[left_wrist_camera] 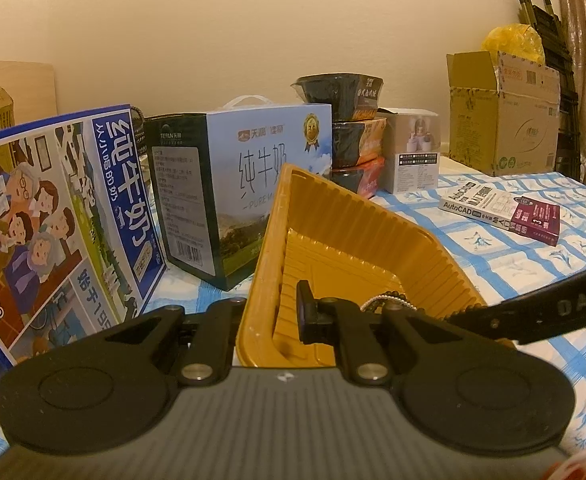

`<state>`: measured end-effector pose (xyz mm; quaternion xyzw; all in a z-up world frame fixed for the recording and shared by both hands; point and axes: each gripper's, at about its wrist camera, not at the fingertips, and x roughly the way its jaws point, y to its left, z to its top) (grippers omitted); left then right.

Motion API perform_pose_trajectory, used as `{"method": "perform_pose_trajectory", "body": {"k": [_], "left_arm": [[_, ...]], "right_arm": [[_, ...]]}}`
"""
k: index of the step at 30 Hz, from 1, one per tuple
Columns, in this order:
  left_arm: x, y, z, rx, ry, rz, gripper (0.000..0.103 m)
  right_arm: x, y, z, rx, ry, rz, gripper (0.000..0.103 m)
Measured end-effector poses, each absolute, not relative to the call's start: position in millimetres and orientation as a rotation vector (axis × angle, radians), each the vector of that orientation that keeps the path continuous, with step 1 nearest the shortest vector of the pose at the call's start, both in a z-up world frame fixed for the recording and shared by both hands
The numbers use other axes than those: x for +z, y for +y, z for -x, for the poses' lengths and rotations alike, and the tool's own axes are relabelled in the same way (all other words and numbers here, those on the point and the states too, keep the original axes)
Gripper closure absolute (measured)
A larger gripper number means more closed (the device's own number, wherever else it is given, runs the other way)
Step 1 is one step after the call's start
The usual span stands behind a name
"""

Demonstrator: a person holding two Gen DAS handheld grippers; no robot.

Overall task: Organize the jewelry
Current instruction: 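Lower the pearl necklace into the tray and open the right tool, then open the left tool to release the tray rim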

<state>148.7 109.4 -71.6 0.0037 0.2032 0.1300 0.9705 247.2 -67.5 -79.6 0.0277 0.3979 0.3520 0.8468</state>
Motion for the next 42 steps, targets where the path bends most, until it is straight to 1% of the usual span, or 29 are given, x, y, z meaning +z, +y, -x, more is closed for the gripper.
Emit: {"method": "perform_pose_trajectory", "body": {"k": [10, 15, 27, 30, 31, 32, 33, 35, 38, 40, 42], "left_arm": [[-80.2, 114.8, -150.1, 0.283, 0.439, -0.018, 0.091], [-89.6, 126.2, -152.4, 0.295, 0.487, 0.024, 0.091], [-111.3, 156.4, -151.7, 0.277, 0.610, 0.191, 0.084], [-109.9, 156.0, -149.0, 0.269, 0.617, 0.201, 0.074], [-109.4, 156.4, -148.1, 0.269, 0.620, 0.205, 0.066], [-108.5, 156.3, -147.4, 0.269, 0.619, 0.208, 0.061], [-107.8, 156.5, -145.2, 0.270, 0.617, 0.206, 0.061], [-105.5, 156.4, -141.8, 0.271, 0.613, 0.198, 0.053], [-97.9, 154.8, -135.5, 0.265, 0.597, 0.179, 0.044], [-92.0, 153.2, -132.1, 0.266, 0.585, 0.160, 0.041], [-86.1, 152.1, -128.6, 0.264, 0.573, 0.148, 0.041]], "right_arm": [[-75.7, -90.7, -241.6, 0.719, 0.837, -0.113, 0.037], [-69.7, -101.5, -238.0, 0.704, 0.818, -0.125, 0.037], [-73.6, -108.1, -231.2, 0.670, 0.831, -0.099, 0.037], [-72.9, -109.2, -229.9, 0.661, 0.827, -0.092, 0.037], [-72.9, -109.5, -229.5, 0.657, 0.827, -0.087, 0.037], [-73.1, -109.6, -228.9, 0.651, 0.828, -0.081, 0.037], [-73.6, -109.7, -228.2, 0.647, 0.829, -0.073, 0.037], [-75.3, -109.1, -226.8, 0.638, 0.834, -0.060, 0.037], [-78.8, -108.4, -223.8, 0.630, 0.847, -0.047, 0.037], [-80.0, -108.6, -220.6, 0.629, 0.850, -0.048, 0.037], [-80.7, -109.5, -217.7, 0.624, 0.857, -0.055, 0.037]]}}
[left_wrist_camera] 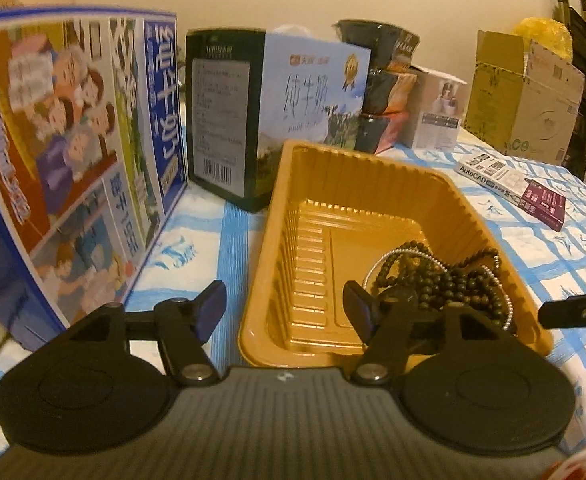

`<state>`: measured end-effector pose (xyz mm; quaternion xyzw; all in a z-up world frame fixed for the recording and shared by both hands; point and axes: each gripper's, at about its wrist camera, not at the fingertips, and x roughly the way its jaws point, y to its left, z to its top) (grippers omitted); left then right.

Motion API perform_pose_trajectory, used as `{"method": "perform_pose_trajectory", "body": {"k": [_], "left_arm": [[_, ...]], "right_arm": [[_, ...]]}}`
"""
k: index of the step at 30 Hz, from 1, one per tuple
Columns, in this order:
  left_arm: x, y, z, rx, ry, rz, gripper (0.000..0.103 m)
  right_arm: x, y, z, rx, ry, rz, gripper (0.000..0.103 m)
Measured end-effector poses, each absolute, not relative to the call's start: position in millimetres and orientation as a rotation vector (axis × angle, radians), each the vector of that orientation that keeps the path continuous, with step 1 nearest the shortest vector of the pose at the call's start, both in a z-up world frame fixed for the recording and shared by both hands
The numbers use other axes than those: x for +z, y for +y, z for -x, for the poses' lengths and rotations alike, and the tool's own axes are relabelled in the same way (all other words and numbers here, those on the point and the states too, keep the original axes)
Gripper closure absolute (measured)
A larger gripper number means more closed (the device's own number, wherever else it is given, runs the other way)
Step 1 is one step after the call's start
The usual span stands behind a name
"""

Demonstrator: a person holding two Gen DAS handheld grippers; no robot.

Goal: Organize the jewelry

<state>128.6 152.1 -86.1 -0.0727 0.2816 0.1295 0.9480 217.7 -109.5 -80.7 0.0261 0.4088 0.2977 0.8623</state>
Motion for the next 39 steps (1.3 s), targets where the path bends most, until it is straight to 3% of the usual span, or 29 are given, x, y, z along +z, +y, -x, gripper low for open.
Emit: {"method": "perform_pose_trajectory", "body": {"k": [26, 32, 39], "left_arm": [[-25.6, 78.9, -67.7, 0.169, 0.711, 0.063, 0.038], [-14.2, 54.2, -44.9, 0.162, 0.716, -0.008, 0.029], [-2.2, 38.0, -19.7, 0.132, 0.725, 0.000, 0.029]], "right_arm": [[-51.7, -137.0, -130.7, 0.463, 0.881, 0.012, 0.037], [-37.0, -150.2, -101.1, 0.463, 0.856, -0.017, 0.037], [-24.0, -166.0, -72.0, 0.443, 0.841, -0.040, 0.037]]}}
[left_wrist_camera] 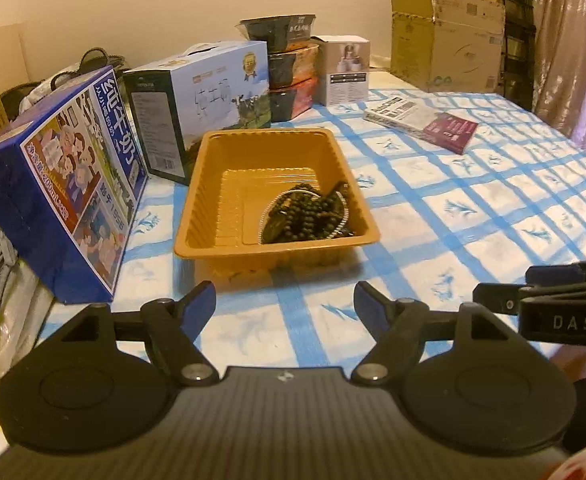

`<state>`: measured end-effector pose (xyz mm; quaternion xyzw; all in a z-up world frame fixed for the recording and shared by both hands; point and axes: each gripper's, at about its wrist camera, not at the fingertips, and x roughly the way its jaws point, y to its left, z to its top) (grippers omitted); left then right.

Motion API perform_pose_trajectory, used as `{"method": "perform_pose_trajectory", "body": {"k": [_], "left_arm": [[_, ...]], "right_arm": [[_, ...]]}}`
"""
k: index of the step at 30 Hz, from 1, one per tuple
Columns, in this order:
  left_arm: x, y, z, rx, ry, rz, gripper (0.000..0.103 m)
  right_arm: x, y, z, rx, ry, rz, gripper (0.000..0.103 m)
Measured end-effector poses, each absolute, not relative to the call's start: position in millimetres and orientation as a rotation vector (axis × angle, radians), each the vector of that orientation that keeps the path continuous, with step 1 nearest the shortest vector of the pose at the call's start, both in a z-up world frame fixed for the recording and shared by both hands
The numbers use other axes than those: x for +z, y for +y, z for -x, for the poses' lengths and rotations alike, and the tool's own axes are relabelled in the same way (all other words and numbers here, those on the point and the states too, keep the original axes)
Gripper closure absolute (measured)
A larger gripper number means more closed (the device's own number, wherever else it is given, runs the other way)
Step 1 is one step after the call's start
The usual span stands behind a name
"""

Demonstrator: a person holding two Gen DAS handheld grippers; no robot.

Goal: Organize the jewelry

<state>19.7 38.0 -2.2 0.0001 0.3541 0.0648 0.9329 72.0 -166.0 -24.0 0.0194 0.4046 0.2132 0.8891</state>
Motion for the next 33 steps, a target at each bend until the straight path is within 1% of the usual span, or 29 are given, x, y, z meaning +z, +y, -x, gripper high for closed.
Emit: {"method": "perform_pose_trajectory", "body": {"k": [12, 33], "left_arm": [[7.2, 19.5, -0.9, 0.096, 0.748, 0.004, 0.029], [5.0, 7.1, -6.2, 0.064, 0.756, -0.008, 0.029]], "right_arm": [[-6.8, -183.5, -41.8, 0.440, 0.820, -0.039, 0.037], [-10.8, -200.6, -47.1, 0.406, 0.831, -0.067, 0.037]]}}
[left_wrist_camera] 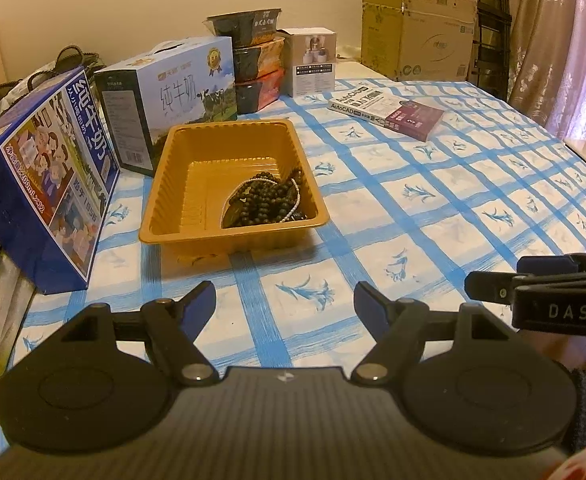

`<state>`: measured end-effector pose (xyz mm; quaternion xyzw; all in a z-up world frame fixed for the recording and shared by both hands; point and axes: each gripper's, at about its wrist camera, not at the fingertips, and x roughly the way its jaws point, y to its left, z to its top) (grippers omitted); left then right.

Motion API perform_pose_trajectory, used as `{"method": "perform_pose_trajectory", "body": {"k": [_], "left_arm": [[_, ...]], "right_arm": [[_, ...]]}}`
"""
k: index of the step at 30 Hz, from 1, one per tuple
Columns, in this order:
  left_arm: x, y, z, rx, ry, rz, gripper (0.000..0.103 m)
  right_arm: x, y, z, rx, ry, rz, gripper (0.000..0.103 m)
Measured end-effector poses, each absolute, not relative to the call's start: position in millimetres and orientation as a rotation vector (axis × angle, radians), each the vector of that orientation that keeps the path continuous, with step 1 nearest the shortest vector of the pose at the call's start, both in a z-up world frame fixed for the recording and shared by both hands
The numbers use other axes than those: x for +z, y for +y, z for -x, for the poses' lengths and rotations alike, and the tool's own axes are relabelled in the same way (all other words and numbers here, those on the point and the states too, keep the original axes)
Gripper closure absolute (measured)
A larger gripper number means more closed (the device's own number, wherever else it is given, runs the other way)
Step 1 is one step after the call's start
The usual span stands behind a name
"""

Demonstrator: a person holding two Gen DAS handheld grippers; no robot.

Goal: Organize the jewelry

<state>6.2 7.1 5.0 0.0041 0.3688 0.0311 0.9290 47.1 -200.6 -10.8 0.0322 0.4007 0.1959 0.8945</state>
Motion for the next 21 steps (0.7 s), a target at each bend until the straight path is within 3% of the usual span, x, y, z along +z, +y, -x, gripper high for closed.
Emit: {"method": "perform_pose_trajectory", "body": {"k": [21], "left_arm": [[7.8, 5.3, -7.9, 0.056, 0.747, -0.011, 0.029]], "right_arm": [[-10.9, -201.3, -47.8, 0.404, 0.833, -0.068, 0.037]]}}
